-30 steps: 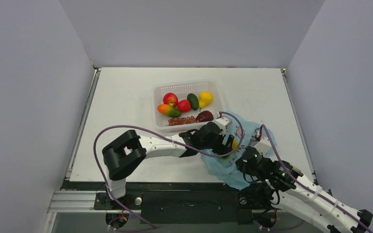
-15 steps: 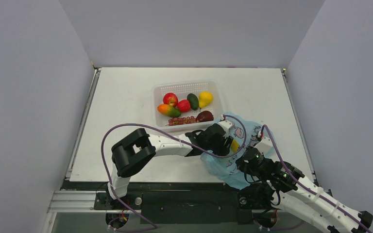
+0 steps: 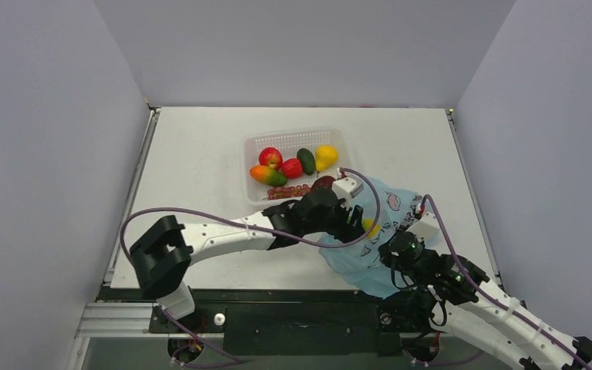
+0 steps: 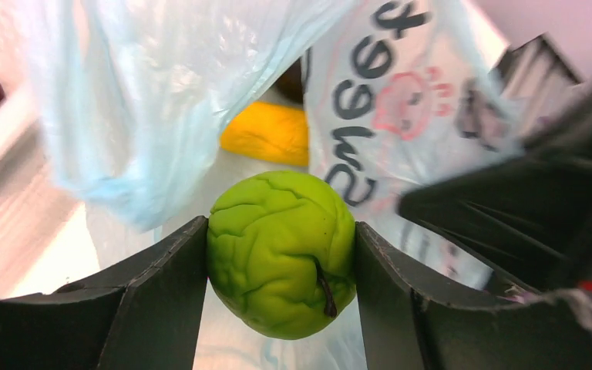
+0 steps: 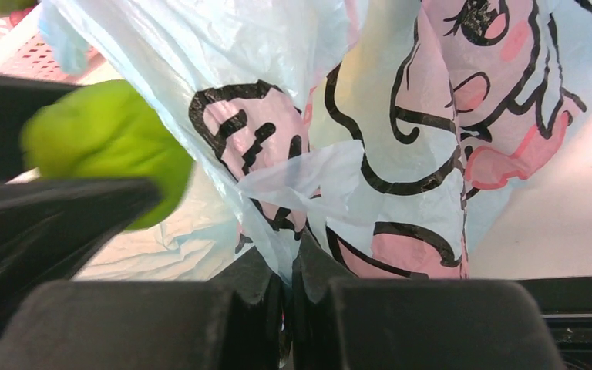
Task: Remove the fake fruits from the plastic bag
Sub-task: Take out the fake fruit from the plastic bag, then place the fake fruit in the bin.
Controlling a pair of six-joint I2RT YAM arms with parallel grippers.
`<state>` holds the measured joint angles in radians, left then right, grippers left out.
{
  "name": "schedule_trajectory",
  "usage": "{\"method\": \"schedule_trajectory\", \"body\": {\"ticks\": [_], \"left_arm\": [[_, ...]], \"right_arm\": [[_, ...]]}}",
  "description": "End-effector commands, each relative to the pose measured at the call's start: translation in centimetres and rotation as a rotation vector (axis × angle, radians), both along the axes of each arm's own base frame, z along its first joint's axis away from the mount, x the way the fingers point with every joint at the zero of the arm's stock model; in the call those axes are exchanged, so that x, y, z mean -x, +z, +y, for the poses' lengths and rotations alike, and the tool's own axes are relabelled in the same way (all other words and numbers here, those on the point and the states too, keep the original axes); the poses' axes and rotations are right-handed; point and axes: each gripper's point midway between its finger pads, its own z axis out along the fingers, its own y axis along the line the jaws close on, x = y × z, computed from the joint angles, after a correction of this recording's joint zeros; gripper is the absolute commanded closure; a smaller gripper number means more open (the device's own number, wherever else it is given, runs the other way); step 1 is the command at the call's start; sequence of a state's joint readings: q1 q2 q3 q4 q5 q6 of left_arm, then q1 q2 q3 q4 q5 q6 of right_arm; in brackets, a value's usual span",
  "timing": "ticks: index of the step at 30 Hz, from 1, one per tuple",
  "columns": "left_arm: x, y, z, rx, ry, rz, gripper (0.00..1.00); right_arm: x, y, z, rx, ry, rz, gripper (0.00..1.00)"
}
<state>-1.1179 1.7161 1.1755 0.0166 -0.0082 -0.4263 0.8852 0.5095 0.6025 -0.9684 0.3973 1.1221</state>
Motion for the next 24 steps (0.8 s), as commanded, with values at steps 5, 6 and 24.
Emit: {"method": "schedule_trajectory", "body": {"ticks": [5,6,24], "left_arm": [[2.2,14.1,2.9,0.358,-0.075,-0.168,1.00],[2.3,14.6,3.3,0.367,-0.073,-0.186,1.00],[-10.4,11.7,20.5,0.260,0.647,-0.167,1.00]], "right_arm": [[-1.2,1.5,-1.6,0.073,-0.085,-0.054,1.00],[-1.3,1.7,-1.8,0.069,-0.100,-0.056,1.00],[-1.1,3.4,-4.1,0.028,-0.190,-0.132,1.00]]}}
